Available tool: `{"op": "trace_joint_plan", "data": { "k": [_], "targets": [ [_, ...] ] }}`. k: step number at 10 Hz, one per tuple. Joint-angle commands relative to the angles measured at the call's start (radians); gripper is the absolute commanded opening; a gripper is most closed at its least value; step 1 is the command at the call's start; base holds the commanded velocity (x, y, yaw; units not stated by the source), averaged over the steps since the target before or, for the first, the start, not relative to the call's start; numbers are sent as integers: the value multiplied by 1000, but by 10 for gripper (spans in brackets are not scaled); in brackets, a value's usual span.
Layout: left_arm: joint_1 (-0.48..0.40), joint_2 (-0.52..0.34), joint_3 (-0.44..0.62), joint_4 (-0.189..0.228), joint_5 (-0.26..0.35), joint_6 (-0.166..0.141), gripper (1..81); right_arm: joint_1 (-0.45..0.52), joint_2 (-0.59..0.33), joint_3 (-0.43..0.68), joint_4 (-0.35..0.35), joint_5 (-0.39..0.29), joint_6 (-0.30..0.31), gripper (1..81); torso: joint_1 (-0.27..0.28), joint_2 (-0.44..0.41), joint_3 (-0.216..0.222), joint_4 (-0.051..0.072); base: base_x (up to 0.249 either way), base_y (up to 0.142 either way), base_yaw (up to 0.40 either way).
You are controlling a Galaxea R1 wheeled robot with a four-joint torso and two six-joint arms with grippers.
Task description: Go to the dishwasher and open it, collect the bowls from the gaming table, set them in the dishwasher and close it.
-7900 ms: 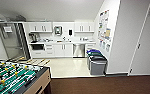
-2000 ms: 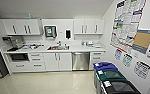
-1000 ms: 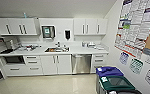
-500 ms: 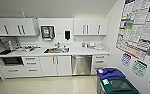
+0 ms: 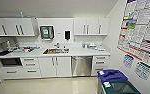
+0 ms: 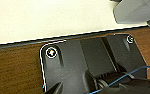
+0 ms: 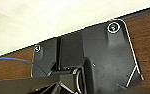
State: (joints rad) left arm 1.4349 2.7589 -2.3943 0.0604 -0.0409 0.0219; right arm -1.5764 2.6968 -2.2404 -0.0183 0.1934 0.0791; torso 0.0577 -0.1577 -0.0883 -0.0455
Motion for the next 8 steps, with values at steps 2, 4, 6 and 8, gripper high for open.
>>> {"op": "trace_joint_plan", "data": {
  "k": [2,4,6,8],
  "targets": [
    [-63,-19,7,-4,45,0,811,46,-19,12,6,-43,-1,811,0,0,0,0,102,0,0],
    [-61,-17,7,-2,45,0,811,46,-19,12,8,-43,-1,811,0,0,0,0,102,0,0],
    [-61,-17,6,-2,45,0,811,46,-18,10,6,-43,-1,811,0,0,0,0,102,0,0],
    [-61,-19,4,-4,45,0,811,46,-18,12,6,-43,-1,811,0,0,0,0,100,0,0]
  ]
}}
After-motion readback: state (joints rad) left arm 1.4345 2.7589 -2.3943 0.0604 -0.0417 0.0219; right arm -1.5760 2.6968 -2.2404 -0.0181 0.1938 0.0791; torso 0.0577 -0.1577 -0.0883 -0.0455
